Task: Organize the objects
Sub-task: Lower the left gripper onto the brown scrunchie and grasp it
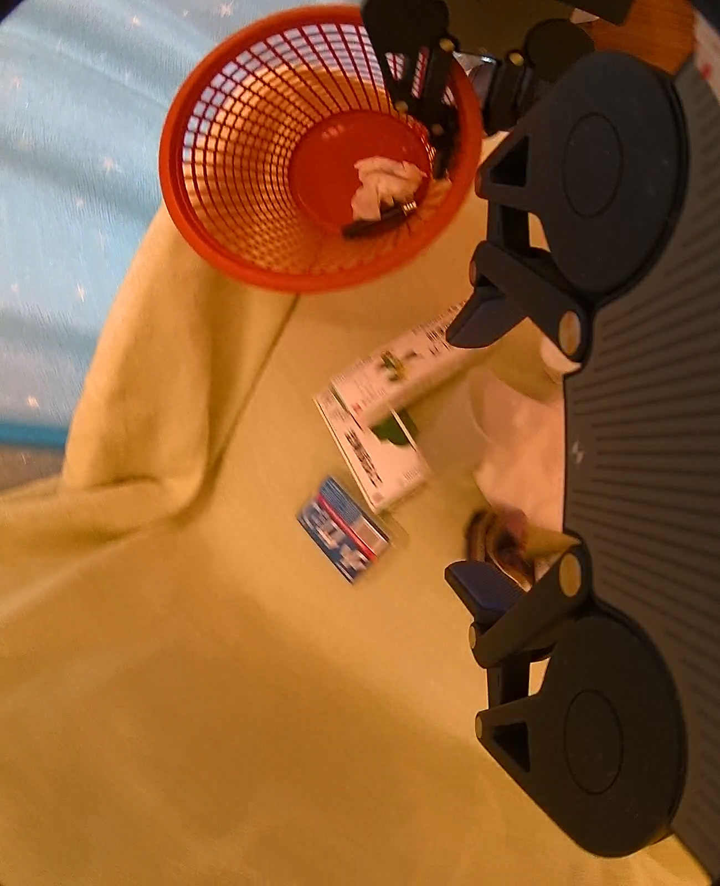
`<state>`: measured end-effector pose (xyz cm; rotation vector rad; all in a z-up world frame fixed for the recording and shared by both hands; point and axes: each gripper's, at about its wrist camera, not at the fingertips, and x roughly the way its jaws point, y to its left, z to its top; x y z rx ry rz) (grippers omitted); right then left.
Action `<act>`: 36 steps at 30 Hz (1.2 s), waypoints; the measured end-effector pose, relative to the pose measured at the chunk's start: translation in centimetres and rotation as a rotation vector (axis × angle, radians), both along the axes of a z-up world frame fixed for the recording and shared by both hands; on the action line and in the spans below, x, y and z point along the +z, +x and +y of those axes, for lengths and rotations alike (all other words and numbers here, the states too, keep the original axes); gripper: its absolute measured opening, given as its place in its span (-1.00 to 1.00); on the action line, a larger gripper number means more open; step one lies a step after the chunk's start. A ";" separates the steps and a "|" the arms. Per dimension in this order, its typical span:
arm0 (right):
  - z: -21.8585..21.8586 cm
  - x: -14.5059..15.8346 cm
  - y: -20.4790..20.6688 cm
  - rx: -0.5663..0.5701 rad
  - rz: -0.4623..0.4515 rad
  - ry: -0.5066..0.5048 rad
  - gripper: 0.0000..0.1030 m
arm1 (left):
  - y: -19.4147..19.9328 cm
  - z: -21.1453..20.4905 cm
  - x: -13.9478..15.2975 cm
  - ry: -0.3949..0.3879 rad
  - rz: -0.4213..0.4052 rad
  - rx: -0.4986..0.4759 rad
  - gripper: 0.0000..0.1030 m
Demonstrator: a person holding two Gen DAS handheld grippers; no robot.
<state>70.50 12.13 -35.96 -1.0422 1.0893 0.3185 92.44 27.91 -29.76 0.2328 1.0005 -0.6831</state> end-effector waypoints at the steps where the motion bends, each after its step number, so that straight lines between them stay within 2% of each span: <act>1: 0.0 0.0 0.0 0.001 0.001 -0.001 -1.00 | 0.0 0.4 -0.2 0.004 0.003 0.010 0.57; 9: 0.0 0.0 0.1 -0.005 0.002 -0.002 -1.00 | -0.4 2.8 -1.3 0.048 0.015 0.040 0.57; 21: -0.2 0.1 0.0 0.001 0.003 0.000 -1.00 | -0.3 3.8 -3.6 0.092 0.015 0.052 0.56; 29: -0.1 0.1 0.0 -0.001 0.004 0.000 -1.00 | 0.9 3.2 -4.9 0.130 -0.027 0.002 0.32; 33: -0.1 0.1 0.0 -0.004 0.004 0.001 -1.00 | 1.9 2.6 -5.8 0.164 -0.049 -0.044 0.25; 36: 0.0 0.0 0.0 -0.004 0.004 0.001 -1.00 | 2.4 2.1 -6.6 0.190 -0.061 -0.087 0.12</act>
